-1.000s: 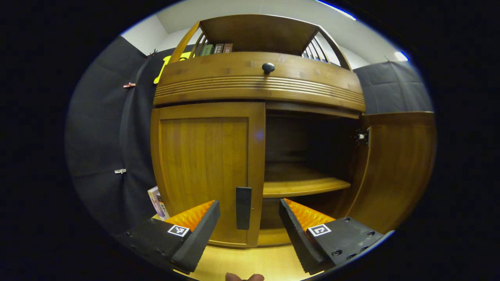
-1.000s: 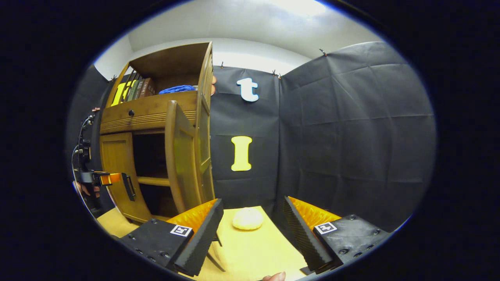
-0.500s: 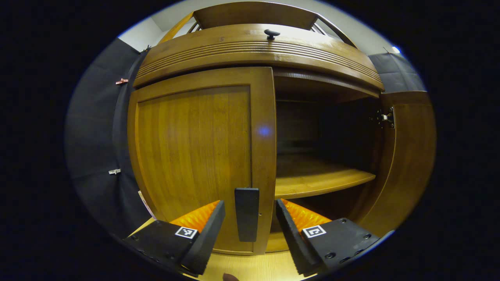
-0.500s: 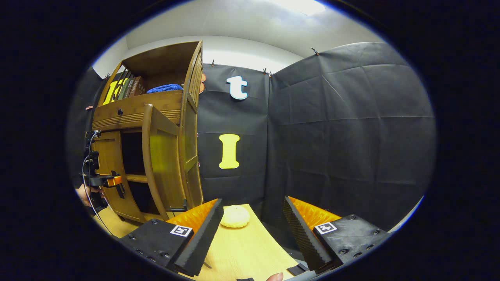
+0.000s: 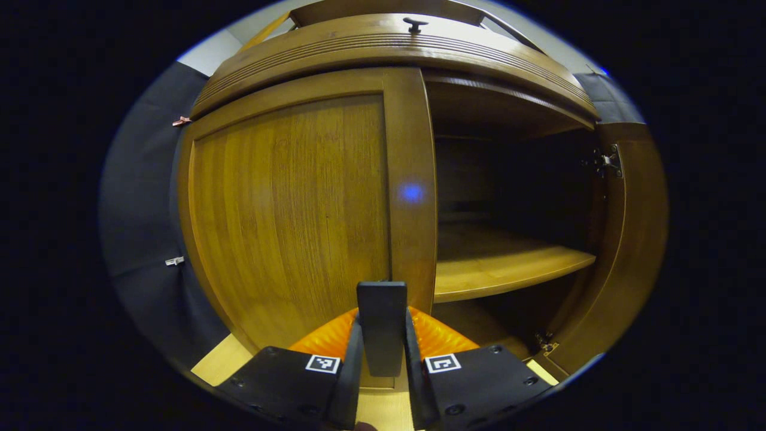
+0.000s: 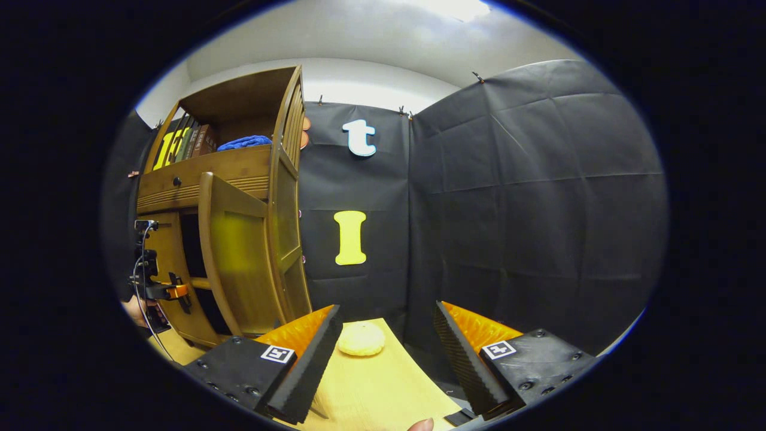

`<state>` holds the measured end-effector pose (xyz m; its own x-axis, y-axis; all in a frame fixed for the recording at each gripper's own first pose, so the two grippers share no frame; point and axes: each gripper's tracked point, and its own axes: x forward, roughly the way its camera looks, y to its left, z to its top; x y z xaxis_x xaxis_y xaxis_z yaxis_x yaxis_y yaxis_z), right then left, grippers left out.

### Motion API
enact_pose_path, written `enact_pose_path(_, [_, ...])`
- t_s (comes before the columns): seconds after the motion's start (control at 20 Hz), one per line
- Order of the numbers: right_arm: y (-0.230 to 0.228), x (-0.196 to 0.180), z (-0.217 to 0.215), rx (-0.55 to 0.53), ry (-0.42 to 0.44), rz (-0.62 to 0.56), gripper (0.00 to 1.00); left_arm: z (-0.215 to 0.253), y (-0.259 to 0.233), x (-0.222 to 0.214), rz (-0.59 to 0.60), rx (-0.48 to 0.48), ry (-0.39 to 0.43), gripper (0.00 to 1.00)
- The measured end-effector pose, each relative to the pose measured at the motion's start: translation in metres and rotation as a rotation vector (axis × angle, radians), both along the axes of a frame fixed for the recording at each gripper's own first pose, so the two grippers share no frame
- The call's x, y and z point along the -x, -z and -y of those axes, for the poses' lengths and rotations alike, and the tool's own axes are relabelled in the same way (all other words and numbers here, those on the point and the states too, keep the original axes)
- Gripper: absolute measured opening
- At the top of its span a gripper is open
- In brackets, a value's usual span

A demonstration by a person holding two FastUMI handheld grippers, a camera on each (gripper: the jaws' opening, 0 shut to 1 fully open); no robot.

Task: Open the right door of the double-door shoe cabinet with the right hand, and open the left door with the left hand.

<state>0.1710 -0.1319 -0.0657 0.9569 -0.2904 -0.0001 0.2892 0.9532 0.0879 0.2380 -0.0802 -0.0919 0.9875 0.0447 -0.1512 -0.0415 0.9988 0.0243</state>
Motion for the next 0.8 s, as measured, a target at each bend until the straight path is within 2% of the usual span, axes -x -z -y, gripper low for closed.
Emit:
enact_pose_path(0.1, [0.0,0.0,-0.006,-0.002,-0.013,-0.005,0.98,0.0,0.002,0.0,-0.014,-0.004,0.008,0.37])
enact_pose_path(0.15, [0.0,0.001,-0.01,0.0,-0.021,-0.006,0.92,0.001,0.005,0.0,-0.029,-0.014,0.01,0.35])
enact_pose_path(0.2, [-0.001,0.002,-0.013,0.0,-0.028,-0.01,0.98,0.0,0.003,0.002,-0.03,-0.017,0.008,0.34])
enact_pose_path(0.35, [-0.006,0.011,-0.024,-0.015,-0.044,-0.006,0.98,0.0,0.001,0.007,-0.038,0.017,-0.003,0.29])
enact_pose_path(0.4, [-0.009,0.014,-0.027,-0.02,-0.045,-0.003,0.92,-0.001,-0.001,0.01,-0.036,0.021,-0.006,0.3])
enact_pose_path(0.45, [-0.01,0.017,-0.03,-0.024,-0.046,-0.002,0.98,-0.002,-0.003,0.012,-0.035,0.02,-0.005,0.28])
enact_pose_path(0.8, [-0.02,0.035,-0.078,0.023,-0.092,0.0,0.98,-0.003,-0.006,0.014,-0.02,0.031,0.009,0.28])
